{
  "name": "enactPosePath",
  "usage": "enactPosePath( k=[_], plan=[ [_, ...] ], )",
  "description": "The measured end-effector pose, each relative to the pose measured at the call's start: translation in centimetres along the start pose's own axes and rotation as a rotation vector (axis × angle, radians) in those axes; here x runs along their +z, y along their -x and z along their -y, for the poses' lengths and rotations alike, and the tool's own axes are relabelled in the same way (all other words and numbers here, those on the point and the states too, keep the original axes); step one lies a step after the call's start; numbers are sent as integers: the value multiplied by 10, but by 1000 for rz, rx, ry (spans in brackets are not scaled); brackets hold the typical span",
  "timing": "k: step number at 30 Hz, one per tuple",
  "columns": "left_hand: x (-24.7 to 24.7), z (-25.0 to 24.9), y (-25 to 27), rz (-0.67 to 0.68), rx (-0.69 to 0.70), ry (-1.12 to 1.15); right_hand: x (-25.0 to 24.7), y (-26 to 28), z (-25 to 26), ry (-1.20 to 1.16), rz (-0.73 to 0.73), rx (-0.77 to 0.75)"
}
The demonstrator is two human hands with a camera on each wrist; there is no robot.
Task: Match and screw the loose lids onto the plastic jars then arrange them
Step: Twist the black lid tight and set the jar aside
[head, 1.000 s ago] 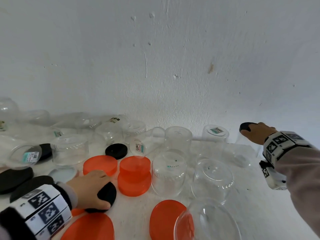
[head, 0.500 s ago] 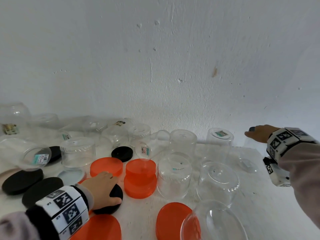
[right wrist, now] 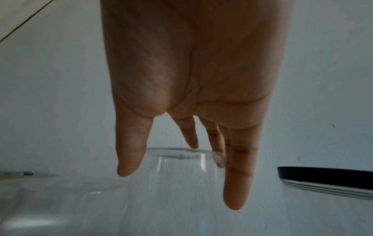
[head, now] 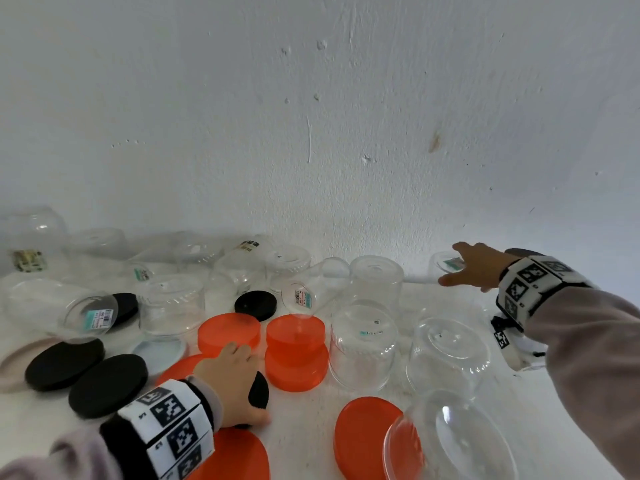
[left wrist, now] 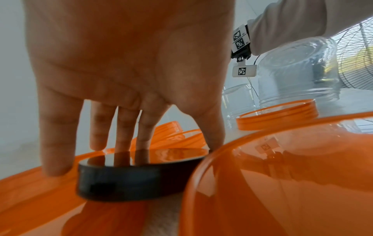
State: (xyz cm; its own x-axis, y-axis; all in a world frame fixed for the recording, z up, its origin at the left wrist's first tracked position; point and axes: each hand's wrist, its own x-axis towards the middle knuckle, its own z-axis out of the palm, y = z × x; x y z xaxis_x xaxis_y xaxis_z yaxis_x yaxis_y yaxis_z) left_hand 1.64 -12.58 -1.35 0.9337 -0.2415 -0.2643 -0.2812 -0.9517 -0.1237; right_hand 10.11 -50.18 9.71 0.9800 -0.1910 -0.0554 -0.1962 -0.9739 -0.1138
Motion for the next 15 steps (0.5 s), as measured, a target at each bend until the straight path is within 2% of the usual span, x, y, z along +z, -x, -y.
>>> enactPosePath(
  k=[6, 10, 15],
  plan=[
    [-3, 1, 2, 1, 22, 32, -12, 31, 2, -47, -141, 19],
    [-11, 10, 4, -93, 69, 133, -22, 59, 12, -35, -268, -7],
    [-23, 24, 9, -223, 119, 283, -27, 91, 41, -201, -477, -110]
  ],
)
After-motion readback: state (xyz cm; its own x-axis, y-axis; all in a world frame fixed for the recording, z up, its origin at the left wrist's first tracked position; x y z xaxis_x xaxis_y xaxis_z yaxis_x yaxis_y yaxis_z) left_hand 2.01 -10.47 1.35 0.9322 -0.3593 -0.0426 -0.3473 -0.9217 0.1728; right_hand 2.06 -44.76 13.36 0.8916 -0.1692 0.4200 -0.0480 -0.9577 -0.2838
